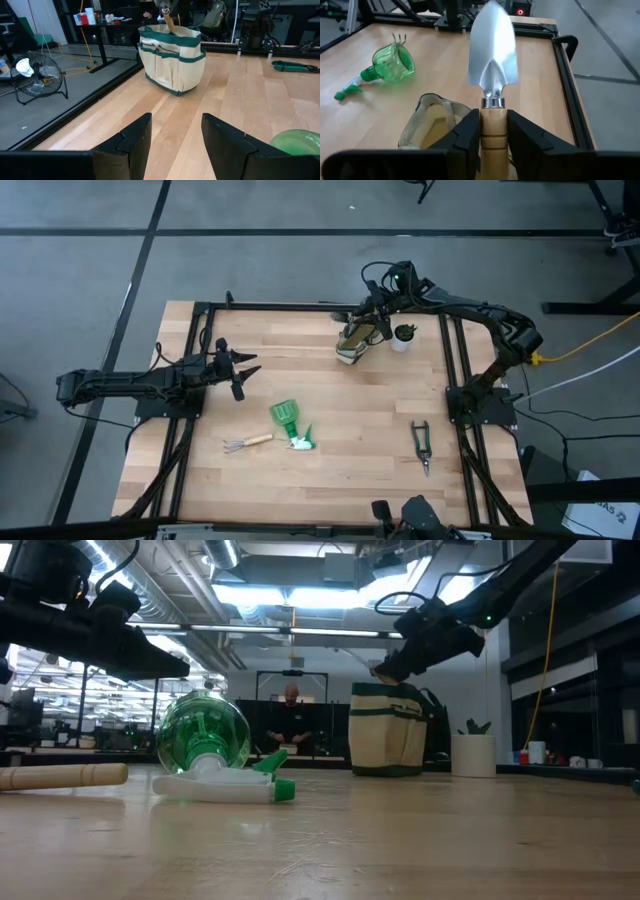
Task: Pick & Place Garden tools in Gardening bag
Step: Put the brown trowel into the brown gardening bag, then put the green shear scissors into the brown gardening bag
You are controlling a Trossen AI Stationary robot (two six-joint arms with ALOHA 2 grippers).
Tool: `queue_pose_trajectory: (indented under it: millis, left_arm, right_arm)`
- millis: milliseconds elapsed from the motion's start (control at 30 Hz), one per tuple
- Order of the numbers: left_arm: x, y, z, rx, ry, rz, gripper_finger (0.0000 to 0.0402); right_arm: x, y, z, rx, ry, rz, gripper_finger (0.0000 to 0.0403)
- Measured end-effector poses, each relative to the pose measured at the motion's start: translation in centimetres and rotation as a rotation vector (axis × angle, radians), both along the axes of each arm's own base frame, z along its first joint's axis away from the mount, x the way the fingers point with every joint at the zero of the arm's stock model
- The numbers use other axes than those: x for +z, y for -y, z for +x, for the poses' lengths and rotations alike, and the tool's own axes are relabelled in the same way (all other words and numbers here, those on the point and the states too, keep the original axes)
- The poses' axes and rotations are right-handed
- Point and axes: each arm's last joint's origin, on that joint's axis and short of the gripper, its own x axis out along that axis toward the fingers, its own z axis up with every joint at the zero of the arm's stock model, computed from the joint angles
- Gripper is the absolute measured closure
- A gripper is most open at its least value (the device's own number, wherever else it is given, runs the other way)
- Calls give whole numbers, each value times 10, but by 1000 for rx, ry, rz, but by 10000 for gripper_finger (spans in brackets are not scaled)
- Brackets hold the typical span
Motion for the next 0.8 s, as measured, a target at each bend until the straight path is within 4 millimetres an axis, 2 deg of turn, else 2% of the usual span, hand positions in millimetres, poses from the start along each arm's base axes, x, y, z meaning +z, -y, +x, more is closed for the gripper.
queue_pose_trajectory:
  millis: [567,800]
  left_arm:
    - [0,0,0,0,0,0,233]
    - [0,0,0,0,0,0,233]
  right_arm:
    - [5,5,-3,-93,-5,180,242]
    - [31,-10,-5,-88,38,188,235]
